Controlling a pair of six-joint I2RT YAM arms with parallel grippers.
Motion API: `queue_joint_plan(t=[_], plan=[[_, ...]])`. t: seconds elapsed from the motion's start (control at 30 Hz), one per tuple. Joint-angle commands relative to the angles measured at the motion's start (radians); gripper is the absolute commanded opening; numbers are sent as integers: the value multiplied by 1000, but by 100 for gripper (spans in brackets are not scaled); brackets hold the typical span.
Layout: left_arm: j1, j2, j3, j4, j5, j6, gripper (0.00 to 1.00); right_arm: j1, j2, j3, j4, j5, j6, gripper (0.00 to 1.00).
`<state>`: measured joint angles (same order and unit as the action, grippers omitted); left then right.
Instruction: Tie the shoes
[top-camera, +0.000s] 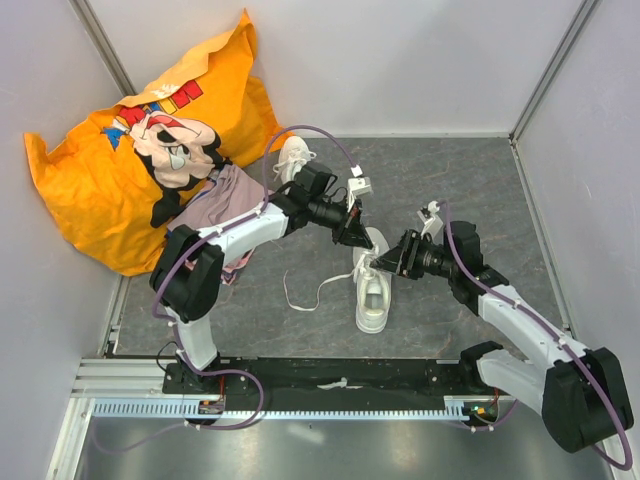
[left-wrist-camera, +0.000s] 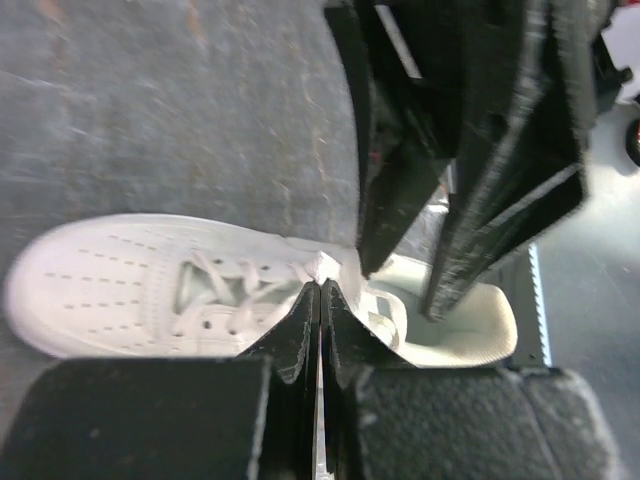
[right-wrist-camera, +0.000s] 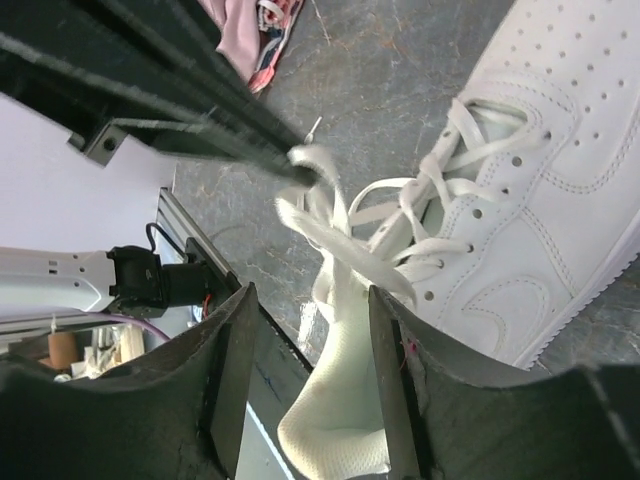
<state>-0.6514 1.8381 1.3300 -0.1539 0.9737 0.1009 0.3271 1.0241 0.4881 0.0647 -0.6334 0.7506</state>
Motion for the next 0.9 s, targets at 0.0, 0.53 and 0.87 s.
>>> queue_joint_plan(t=[0.0, 0.53, 0.87], plan=[[6, -46, 54, 63, -110, -36, 2, -11, -62, 118, -178, -35, -123, 58], [68, 6, 98, 111, -138, -224, 2, 71, 17, 414, -508, -123, -871, 91], [70, 61, 94, 77, -90, -219, 2, 464, 312, 570, -617, 89, -1411, 89]])
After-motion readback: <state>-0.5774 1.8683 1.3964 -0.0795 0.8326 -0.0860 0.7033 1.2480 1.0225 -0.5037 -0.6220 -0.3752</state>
